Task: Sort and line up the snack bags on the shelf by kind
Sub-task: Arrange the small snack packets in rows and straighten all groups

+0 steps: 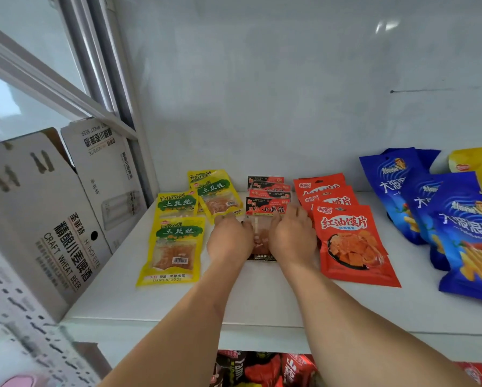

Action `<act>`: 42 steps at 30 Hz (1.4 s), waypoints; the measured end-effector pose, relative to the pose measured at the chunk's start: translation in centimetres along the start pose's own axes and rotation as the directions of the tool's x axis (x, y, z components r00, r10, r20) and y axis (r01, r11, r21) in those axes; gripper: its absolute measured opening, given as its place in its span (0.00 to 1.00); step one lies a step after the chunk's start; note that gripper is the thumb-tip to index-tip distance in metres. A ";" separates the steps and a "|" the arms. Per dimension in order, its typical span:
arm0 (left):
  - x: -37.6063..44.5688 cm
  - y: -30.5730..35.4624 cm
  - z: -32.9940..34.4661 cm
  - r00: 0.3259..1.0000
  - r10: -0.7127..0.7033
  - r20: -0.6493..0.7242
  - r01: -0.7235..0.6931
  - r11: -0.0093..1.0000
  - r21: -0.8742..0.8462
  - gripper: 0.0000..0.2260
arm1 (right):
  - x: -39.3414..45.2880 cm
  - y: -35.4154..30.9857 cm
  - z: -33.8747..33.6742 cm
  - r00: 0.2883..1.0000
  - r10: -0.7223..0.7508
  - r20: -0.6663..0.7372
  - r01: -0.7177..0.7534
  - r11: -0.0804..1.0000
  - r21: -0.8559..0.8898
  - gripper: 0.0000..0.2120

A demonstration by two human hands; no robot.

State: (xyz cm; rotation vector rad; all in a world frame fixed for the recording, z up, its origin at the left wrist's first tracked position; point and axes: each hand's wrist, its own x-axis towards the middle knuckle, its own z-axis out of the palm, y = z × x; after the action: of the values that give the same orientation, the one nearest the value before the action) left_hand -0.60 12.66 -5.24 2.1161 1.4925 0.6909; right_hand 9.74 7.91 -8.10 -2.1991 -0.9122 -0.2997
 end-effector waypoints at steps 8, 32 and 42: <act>2.3 -1.7 -3.6 0.986 0.064 -0.156 -0.072 0.996 -0.046 0.16 | 0.4 -2.6 0.6 0.987 -0.162 -0.015 0.162 0.987 -0.001 0.18; 13.0 -11.0 -7.5 0.984 -0.001 0.177 -0.091 0.852 0.515 0.17 | 4.6 -14.1 9.1 0.894 0.140 0.426 -0.081 0.985 -0.155 0.20; 15.7 -10.2 -6.1 0.989 -0.020 0.149 -0.027 0.951 0.307 0.19 | 5.3 -14.6 9.8 0.930 0.142 0.340 -0.108 0.987 -0.118 0.19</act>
State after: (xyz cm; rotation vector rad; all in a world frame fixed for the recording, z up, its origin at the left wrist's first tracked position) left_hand -7.35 31.16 -4.74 2.3395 1.5969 0.3022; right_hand 2.94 24.64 -4.87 -2.4354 -0.9524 0.1151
